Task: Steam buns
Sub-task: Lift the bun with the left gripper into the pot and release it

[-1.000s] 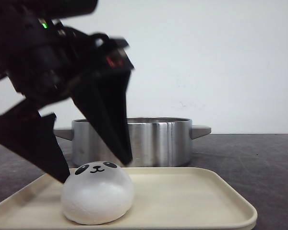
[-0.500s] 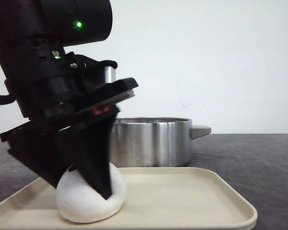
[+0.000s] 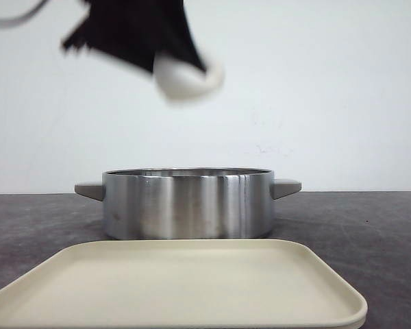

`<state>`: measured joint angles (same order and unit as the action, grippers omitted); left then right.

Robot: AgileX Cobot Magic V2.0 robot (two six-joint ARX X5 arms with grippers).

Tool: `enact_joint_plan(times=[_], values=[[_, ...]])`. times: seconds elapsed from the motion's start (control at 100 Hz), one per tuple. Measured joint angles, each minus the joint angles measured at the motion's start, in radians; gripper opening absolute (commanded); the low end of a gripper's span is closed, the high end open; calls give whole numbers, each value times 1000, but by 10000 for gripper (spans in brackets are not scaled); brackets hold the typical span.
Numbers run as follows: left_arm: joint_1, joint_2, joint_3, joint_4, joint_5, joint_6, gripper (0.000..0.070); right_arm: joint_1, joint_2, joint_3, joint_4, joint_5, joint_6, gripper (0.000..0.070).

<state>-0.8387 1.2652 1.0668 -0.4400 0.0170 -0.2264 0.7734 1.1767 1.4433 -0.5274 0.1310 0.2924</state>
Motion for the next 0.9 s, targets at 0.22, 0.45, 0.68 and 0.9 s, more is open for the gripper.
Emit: enact_joint_plan(times=[0.22,0.45,0.68,0.9], values=[[96,93,27,104,-65,85,0,0,0,0,7,0,-3,14],[189,262,27,153,-66,98,0,0,0,0,2,0,-5,14],[217,318,26,146,-68,104,390,0,0,0,-34,0,-5,14],[234,318,27,146,-71,104,564,0,0,0,-43,0,-5,14]])
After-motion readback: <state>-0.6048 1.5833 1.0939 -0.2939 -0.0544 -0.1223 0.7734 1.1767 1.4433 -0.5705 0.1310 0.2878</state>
